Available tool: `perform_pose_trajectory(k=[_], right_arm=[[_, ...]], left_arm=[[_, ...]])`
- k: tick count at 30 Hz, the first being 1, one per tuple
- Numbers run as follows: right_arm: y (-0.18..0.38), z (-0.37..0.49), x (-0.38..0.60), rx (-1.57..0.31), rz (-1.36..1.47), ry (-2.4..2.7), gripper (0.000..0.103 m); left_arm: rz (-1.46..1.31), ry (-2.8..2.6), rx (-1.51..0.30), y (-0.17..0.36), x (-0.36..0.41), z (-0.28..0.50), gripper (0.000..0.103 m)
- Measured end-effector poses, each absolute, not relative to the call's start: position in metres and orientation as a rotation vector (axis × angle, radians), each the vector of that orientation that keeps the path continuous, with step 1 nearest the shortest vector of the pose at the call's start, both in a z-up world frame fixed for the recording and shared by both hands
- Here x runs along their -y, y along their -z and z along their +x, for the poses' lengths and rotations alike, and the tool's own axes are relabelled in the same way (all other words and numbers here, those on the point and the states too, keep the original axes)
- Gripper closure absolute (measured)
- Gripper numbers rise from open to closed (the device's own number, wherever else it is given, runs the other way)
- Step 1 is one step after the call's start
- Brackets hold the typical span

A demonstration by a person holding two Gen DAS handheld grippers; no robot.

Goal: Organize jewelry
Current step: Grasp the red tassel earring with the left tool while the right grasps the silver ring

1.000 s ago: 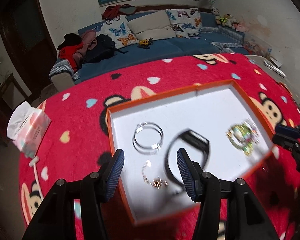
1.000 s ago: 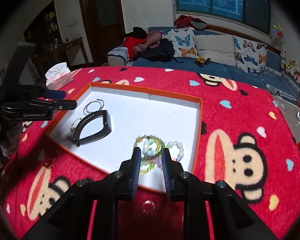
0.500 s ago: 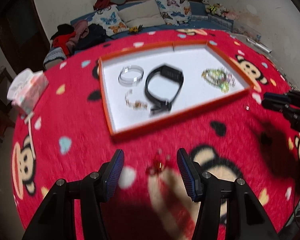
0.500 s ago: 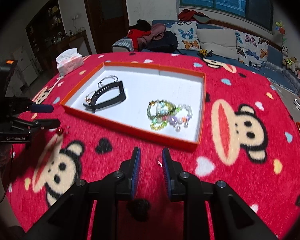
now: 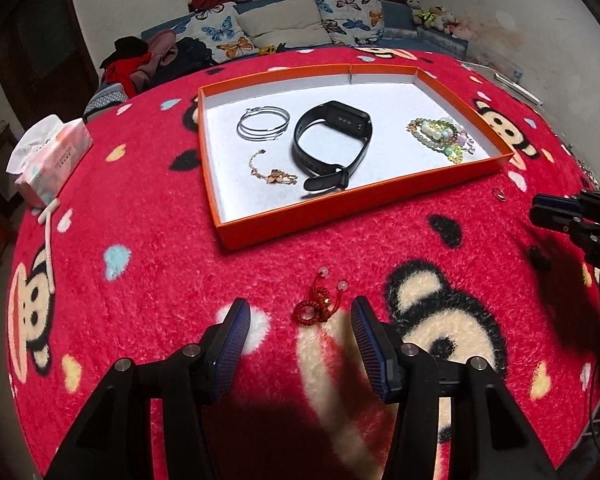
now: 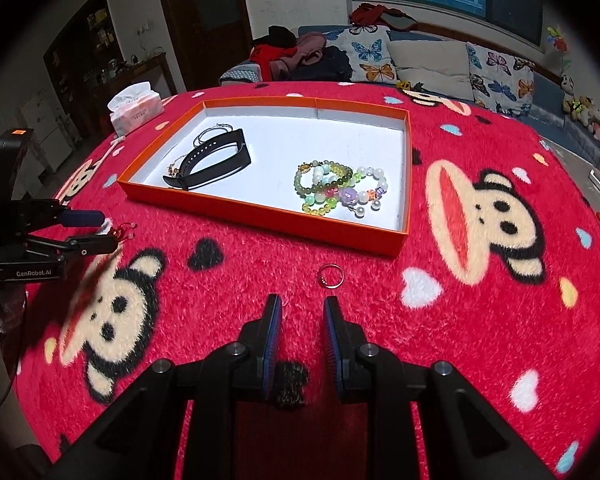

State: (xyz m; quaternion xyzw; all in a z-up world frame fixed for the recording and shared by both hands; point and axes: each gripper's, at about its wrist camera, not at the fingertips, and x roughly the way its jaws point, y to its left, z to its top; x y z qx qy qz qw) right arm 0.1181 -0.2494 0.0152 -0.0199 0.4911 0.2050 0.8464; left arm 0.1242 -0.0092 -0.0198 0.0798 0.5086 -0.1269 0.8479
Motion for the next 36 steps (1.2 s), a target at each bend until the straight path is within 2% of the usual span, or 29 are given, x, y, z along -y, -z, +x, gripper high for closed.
perform_pose_trajectory(k=[5, 9, 13, 34, 36], right_arm=[[-0.011, 0.12, 0.249, -1.042, -0.04, -0.431, 0.079], [-0.01, 0.12, 0.249, -1.046, -0.036, -0.43, 0.079], [-0.009, 0.121, 0.251, -1.047, -0.032, -0.427, 0.079], [-0.004, 0.123, 0.253, -1.056, -0.02, -0.417, 0.079], [-0.003, 0.123, 0.254, -1.057, -0.02, -0.416, 0.079]], left_arm=[[0.169, 0.292, -1.072, 0.021, 0.015, 0.128, 0.065], [0.163, 0.299, -1.081, 0.025, 0.015, 0.13, 0.067], [0.167, 0.297, -1.077, 0.027, 0.015, 0.131, 0.073], [0.159, 0.311, -1.091, 0.029, 0.013, 0.13, 0.075], [0.171, 0.312, -1.082, 0.029, 0.014, 0.128, 0.08]])
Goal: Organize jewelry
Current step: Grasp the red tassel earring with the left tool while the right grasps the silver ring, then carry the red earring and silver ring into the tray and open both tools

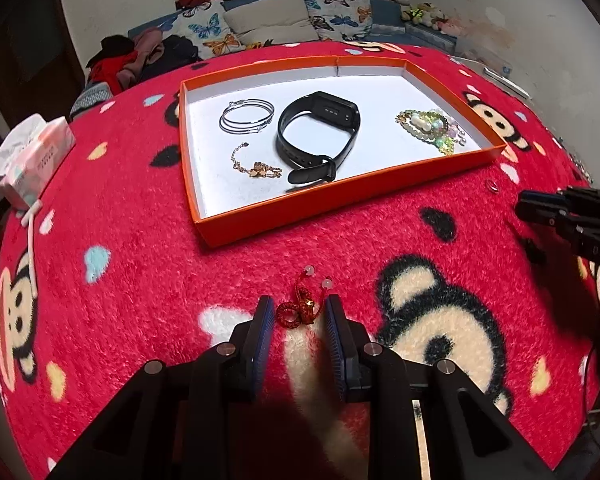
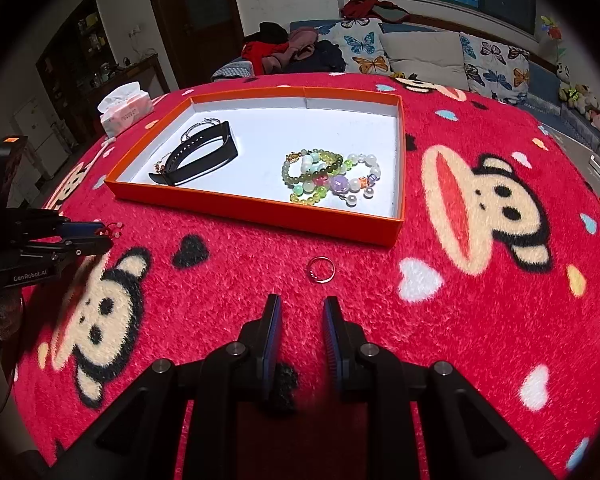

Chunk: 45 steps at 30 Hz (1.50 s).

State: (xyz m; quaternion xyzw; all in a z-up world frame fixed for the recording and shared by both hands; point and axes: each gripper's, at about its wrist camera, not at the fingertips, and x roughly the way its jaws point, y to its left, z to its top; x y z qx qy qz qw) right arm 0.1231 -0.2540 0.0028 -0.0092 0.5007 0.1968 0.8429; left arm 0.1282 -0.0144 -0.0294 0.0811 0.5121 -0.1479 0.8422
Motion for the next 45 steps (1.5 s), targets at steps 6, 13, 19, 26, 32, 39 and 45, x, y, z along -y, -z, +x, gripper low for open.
perform_pose_trajectory(k=[6, 13, 19, 26, 32, 39, 45], right_arm=[[-0.002, 0.123, 0.255, -1.06, -0.021, -0.413, 0.079], [-0.001, 0.125, 0.256, -1.059, -0.016, -0.405, 0.079], [-0.002, 0.129, 0.259, -1.052, -0.009, -0.394, 0.079], [0.001, 0.139, 0.252, -1.05, -0.009, -0.409, 0.079], [0.007, 0.145, 0.243, -1.048, -0.046, -0.406, 0.079], [0.01, 0.145, 0.244, -1.046, -0.07, -0.385, 0.079], [0.01, 0.144, 0.239, -1.036, -0.107, -0.379, 0.079]], left_arm=[[0.181, 0.315, -1.068, 0.029, 0.016, 0.126, 0.084], [0.186, 0.316, -1.048, 0.023, 0.017, 0.124, 0.085], [0.183, 0.325, -1.031, 0.017, 0.019, 0.123, 0.085], [0.187, 0.34, -1.025, 0.013, 0.023, 0.122, 0.085], [0.187, 0.348, -1.013, 0.009, 0.024, 0.121, 0.085], [0.186, 0.354, -1.011, 0.009, 0.024, 0.121, 0.085], [0.183, 0.354, -1.007, 0.008, 0.025, 0.12, 0.085]])
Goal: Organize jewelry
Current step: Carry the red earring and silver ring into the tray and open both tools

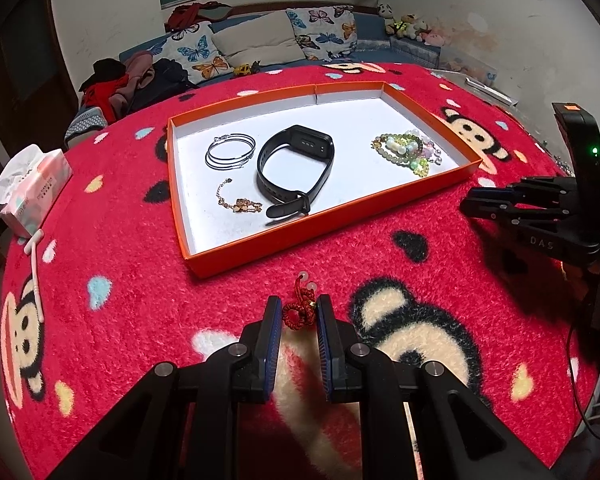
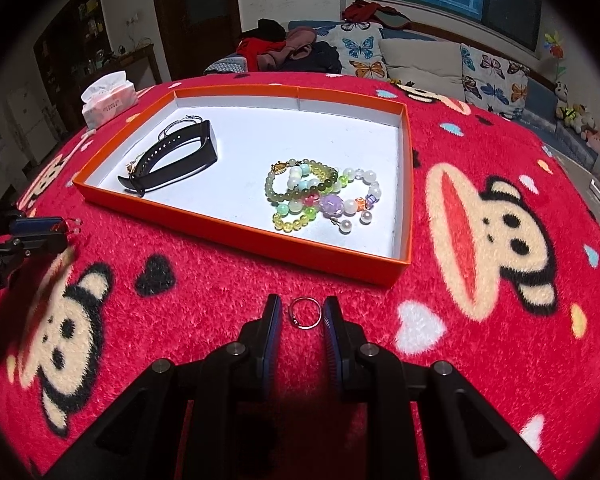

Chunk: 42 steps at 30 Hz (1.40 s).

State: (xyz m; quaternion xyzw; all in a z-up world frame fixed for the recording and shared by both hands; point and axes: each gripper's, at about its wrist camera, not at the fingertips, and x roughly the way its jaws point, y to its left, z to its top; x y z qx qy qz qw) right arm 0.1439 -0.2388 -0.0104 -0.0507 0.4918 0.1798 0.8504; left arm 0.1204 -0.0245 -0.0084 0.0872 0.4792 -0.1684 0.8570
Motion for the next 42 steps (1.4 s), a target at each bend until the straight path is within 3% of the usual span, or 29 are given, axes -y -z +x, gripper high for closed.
perform_pose_trajectory(k=[4, 24, 42], right_arm=[[0.01, 0.143, 0.238, -1.032, -0.106, -0.373, 0.083], [-0.033, 0.152, 0.24, -0.933, -0.023, -0.437, 0.083], [-0.007, 0.186, 0.241, -0.981, -0.018, -0.394, 0.083]], left_arm=[[0.176, 0.348, -1.004, 0.007, 0.023, 0.121, 0.085], [0.139, 0.288, -0.908, -0.037, 0.01, 0.16, 0.085], [0.161, 0.243, -1.009, 0.005, 0.007, 0.222, 0.084]])
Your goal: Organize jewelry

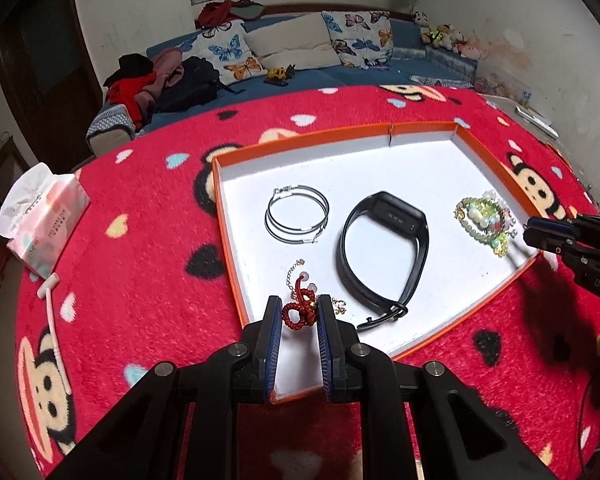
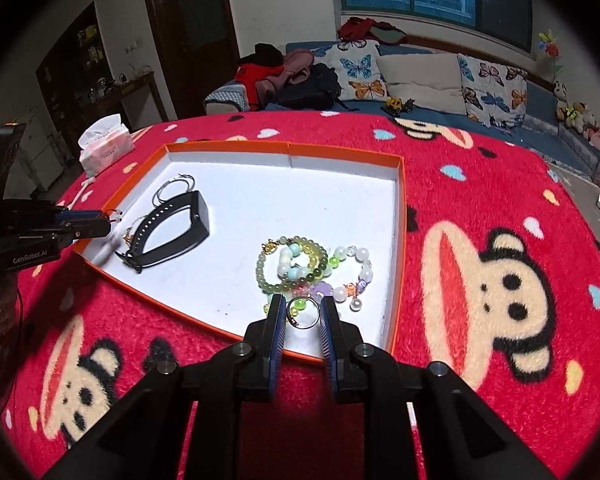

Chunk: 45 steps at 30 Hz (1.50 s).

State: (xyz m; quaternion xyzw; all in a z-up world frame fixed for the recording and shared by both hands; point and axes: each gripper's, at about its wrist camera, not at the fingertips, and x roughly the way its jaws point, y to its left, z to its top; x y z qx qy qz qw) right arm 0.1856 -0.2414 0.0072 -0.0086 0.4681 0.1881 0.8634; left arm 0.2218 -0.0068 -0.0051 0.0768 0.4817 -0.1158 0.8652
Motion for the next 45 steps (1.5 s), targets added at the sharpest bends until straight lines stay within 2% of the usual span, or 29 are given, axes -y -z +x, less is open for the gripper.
perform_pose_trajectory(k=[12, 13, 17, 19, 29, 33, 37, 42, 45], right_arm=[[-0.003, 0.186, 0.243, -1.005, -0.007, -0.393, 0.083], [-0.003, 0.186, 0.243, -1.005, -0.008, -0.394, 0.083], [-0.004, 0.187, 0.244, -1.009, -0.004, -0.396, 0.083], [-0.004, 0.188, 0.243, -1.01, -0.003, -0.397, 0.083], [-0.01, 0.184, 0.245, -1.002, 0.01, -0.383, 0.081], [-0.014, 0.178, 0.244, -0.994, 0.022, -0.382, 0.077], [-0.019, 0.169, 0.244, -0.983, 0.036, -0.383, 0.07], [-0.025, 0.16, 0.241, -0.975, 0.052, -0.383, 0.064], [-0.028, 0.152, 0.237, -0.967, 0.037, -0.376, 0.06]], left_arm=[[0.162, 0.231, -1.036, 0.014, 0.008, 0.22, 0.082], [0.161, 0.231, -1.037, 0.014, 0.008, 0.22, 0.08], [0.155, 0.245, -1.031, 0.011, 0.009, 0.218, 0.058], [0.173, 0.24, -1.021, 0.01, 0.012, 0.216, 0.055], [0.163, 0.213, -0.985, -0.006, 0.009, 0.2, 0.054], [0.142, 0.202, -0.963, -0.015, 0.009, 0.186, 0.054], [0.127, 0.189, -0.938, -0.023, 0.012, 0.17, 0.044], [0.092, 0.188, -0.924, -0.029, 0.013, 0.15, 0.043], [0.088, 0.174, -0.914, -0.03, 0.015, 0.139, 0.039]])
